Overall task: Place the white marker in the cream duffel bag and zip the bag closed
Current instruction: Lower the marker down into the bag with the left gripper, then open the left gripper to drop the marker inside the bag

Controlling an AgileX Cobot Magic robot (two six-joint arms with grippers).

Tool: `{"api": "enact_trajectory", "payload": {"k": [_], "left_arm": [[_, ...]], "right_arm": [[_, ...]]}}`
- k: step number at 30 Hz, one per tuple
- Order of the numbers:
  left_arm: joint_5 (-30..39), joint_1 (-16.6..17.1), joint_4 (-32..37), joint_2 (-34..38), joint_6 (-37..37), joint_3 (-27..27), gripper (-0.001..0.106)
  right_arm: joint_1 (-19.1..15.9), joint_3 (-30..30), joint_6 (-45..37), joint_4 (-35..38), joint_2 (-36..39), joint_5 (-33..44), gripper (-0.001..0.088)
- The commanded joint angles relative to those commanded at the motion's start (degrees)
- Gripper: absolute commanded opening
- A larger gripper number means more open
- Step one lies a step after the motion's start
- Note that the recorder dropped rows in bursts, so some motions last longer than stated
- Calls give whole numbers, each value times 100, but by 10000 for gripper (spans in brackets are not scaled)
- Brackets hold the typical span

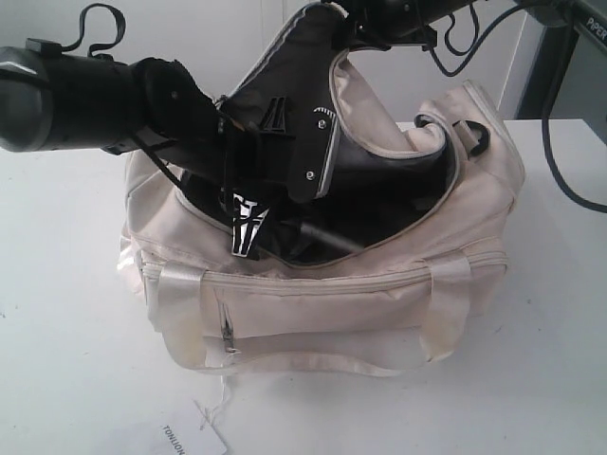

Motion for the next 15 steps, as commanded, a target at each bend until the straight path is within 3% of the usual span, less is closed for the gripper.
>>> {"api": "enact_trajectory", "payload": {"k": [7,11,15], "left_arm": [[0,0,-12,-104,-39,0,498],[87,0,-29,-333,-653,0,498],[313,0,-29,-507,-791,0,495]], "right_arm": [[0,0,0,0,0,0,0],[0,0,0,0,0,0,0],[0,0,0,0,0,0,0]]}}
